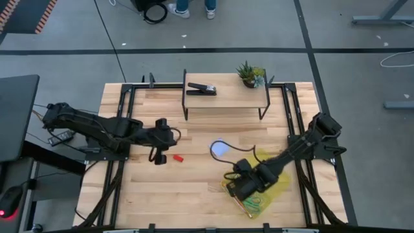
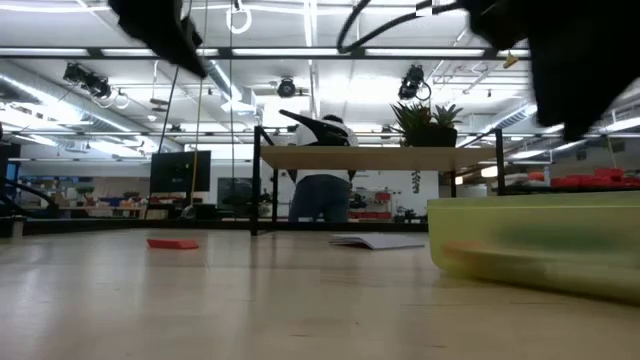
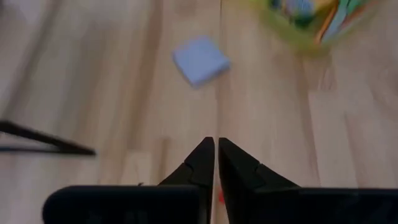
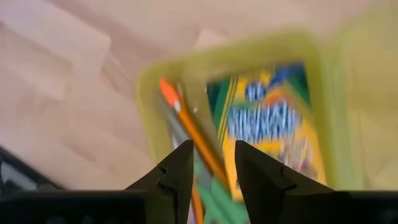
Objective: Pack school essentials
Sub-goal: Put the red eraser into the yellow supply box
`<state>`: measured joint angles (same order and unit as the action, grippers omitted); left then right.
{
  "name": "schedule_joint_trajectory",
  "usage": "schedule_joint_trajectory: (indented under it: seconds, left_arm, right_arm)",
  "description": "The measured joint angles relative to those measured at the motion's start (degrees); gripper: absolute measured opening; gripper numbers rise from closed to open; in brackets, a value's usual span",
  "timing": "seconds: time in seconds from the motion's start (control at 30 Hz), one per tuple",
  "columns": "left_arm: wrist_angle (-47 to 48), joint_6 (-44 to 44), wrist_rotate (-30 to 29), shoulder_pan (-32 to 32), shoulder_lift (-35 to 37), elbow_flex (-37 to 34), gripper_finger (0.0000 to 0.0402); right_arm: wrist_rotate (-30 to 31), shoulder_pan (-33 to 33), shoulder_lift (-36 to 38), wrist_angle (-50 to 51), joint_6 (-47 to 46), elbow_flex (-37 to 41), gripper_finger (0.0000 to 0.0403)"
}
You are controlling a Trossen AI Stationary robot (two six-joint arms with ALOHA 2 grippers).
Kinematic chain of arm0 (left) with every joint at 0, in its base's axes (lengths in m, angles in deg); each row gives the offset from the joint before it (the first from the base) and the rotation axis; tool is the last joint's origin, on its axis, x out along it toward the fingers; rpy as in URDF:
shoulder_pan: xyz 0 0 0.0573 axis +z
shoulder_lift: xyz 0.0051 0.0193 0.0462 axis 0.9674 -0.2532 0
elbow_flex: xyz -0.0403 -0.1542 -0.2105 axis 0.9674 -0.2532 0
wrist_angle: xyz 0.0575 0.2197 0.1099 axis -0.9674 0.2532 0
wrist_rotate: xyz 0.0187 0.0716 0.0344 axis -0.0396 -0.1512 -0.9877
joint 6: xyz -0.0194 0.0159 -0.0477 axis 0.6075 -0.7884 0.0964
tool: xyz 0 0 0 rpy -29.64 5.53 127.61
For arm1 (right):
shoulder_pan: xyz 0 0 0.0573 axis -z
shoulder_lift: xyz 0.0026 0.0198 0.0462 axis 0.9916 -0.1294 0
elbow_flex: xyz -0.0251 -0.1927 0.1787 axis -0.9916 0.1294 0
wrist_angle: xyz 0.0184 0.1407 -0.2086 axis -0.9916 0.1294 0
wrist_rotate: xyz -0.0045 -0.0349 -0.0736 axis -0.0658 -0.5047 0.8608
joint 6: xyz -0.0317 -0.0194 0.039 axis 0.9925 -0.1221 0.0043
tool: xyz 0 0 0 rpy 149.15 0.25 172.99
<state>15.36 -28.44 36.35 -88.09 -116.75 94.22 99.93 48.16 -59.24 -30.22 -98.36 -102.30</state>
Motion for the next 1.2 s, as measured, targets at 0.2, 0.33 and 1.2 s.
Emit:
schedule_joint_trajectory:
  seconds: [0.2,0.33,1.2]
  left_arm:
    - [0.21,0.64,6.86,-0.15,-2.69,-5.33,0.0055]
    - [-2.02,-1.86,8.37,-0.13,-3.72,-8.35,0.0080]
    - [-27.41,-12.00,14.64,3.16,-17.80,-21.51,0.0213]
  right_arm:
    - [-0.15,5.47,0.00,0.04,10.08,-0.91,0.0124]
    - [-0.51,8.02,0.00,-0.08,19.22,-3.74,0.0124]
    - [3.46,11.28,0.00,10.95,31.86,-11.32,0.0124]
